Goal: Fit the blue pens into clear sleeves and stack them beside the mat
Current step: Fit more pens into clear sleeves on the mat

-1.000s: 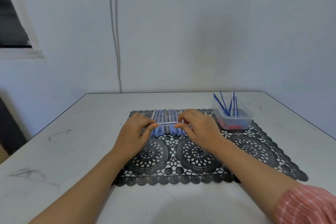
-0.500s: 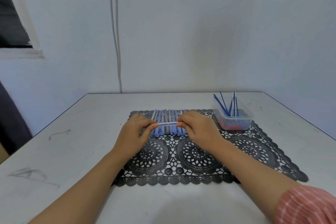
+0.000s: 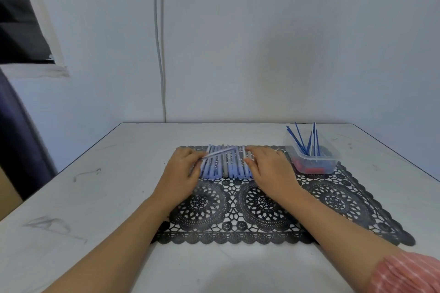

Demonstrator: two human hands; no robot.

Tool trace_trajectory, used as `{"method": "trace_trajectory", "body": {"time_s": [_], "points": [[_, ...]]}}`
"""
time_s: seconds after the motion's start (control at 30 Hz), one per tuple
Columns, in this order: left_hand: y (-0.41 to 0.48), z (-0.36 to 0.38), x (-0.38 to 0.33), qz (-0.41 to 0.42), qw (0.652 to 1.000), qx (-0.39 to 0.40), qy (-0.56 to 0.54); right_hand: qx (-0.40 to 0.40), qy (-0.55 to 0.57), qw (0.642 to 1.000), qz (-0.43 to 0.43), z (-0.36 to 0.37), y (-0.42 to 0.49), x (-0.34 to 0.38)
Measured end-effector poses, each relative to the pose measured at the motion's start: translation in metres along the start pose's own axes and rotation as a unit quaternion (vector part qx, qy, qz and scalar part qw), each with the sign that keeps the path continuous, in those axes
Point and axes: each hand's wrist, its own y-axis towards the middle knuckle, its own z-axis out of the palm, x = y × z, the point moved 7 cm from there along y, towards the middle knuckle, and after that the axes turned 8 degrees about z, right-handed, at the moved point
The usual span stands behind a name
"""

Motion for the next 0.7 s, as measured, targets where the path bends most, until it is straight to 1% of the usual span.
{"method": "trace_trajectory", "body": {"time_s": [0.07,0.13,0.23,0.33,0.47,0.7], "points": [[0.0,-0.008,0.015,-0.068,0.997,-0.032,-0.005,0.039,-0.021,0.999,0.03,0.01,0.001,-0.01],[-0.002,-0.017,0.033,-0.146,0.988,-0.057,0.013,0.065,-0.024,0.996,0.05,0.016,0.0,-0.017],[-0.011,-0.03,0.059,-0.25,0.964,-0.074,0.047,0.079,-0.027,0.995,0.057,0.019,0.001,-0.021],[-0.022,-0.038,0.08,-0.319,0.944,-0.077,0.045,0.076,-0.019,0.995,0.061,0.017,0.001,-0.022],[-0.031,-0.035,0.095,-0.361,0.928,-0.047,0.078,0.083,-0.011,0.994,0.069,0.016,0.0,-0.021],[-0.032,-0.026,0.099,-0.37,0.925,-0.012,0.092,0.108,0.009,0.989,0.097,0.017,0.0,-0.023]]}}
